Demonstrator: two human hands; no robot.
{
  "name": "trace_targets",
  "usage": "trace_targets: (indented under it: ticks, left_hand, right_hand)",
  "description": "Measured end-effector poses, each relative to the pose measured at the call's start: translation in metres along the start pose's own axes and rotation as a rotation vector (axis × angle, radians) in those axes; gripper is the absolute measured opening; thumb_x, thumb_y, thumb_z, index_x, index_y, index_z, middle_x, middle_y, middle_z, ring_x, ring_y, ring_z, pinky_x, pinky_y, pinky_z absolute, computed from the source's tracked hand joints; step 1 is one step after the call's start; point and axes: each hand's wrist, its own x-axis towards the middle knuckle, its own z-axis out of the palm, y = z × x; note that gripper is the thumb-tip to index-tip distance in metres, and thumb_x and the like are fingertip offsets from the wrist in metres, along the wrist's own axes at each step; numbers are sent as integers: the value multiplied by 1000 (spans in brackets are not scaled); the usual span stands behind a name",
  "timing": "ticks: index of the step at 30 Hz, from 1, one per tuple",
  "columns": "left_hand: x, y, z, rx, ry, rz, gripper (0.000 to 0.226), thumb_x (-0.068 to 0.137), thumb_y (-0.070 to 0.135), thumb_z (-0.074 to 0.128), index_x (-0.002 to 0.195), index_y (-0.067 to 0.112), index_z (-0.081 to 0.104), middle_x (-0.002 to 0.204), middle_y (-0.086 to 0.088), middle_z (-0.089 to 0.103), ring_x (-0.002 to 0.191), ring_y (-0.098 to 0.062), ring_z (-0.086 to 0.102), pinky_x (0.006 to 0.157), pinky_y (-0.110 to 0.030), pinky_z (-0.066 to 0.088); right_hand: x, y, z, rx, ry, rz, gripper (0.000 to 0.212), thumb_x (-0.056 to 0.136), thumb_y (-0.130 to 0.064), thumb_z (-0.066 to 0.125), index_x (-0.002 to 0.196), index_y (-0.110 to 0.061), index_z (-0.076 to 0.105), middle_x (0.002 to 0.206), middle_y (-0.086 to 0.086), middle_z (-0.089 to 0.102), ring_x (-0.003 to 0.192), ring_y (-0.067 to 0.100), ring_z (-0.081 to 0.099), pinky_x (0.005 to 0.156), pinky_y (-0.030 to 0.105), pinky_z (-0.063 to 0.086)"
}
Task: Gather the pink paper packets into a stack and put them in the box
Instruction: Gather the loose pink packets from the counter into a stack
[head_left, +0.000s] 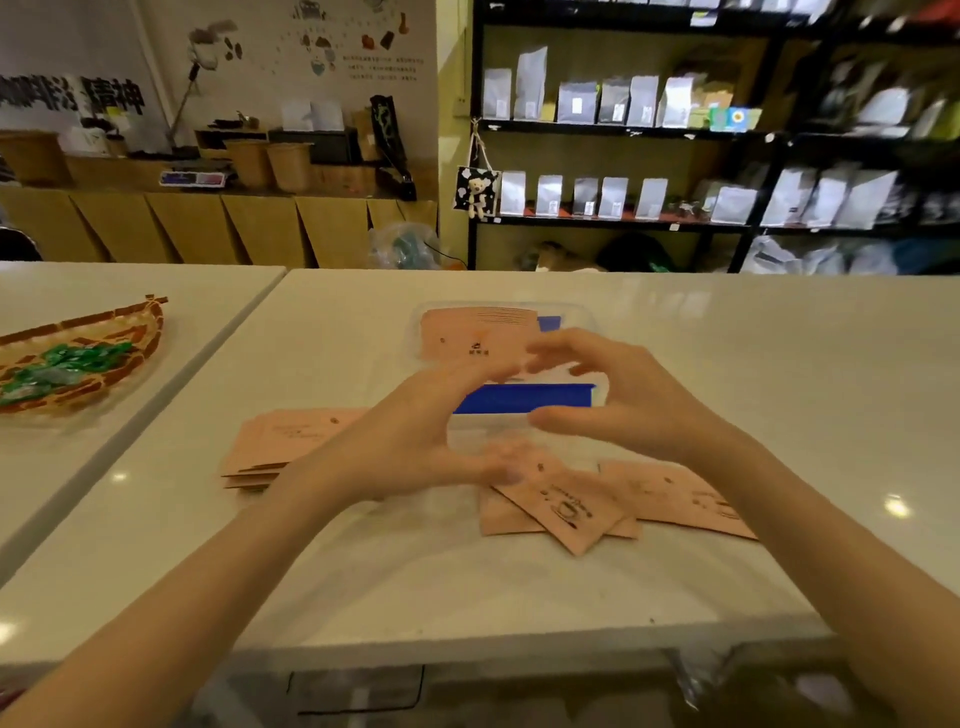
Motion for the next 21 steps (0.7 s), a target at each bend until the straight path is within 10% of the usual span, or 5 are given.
trace_targets:
  ticks: [9,21]
  left_hand:
    - [29,1,28,117,-426,-82,79,66,39,73,131,42,29,138,20,35,124,-3,34,102,-22,31]
    - [34,-15,33,143,-399,-121,79,64,43,73,130,43,30,130,23,43,106,4,35,91,-18,31]
  right_hand:
    - [-54,40,-19,-88,-282,278,62,64,-39,75,118,-39,45,120,-21,51,109,-1,46,94,17,34]
    - [-59,46,-2,-23,-266,317,69,62,-37,78,120,-42,40,112,-23,55,108,0,47,97,23,38]
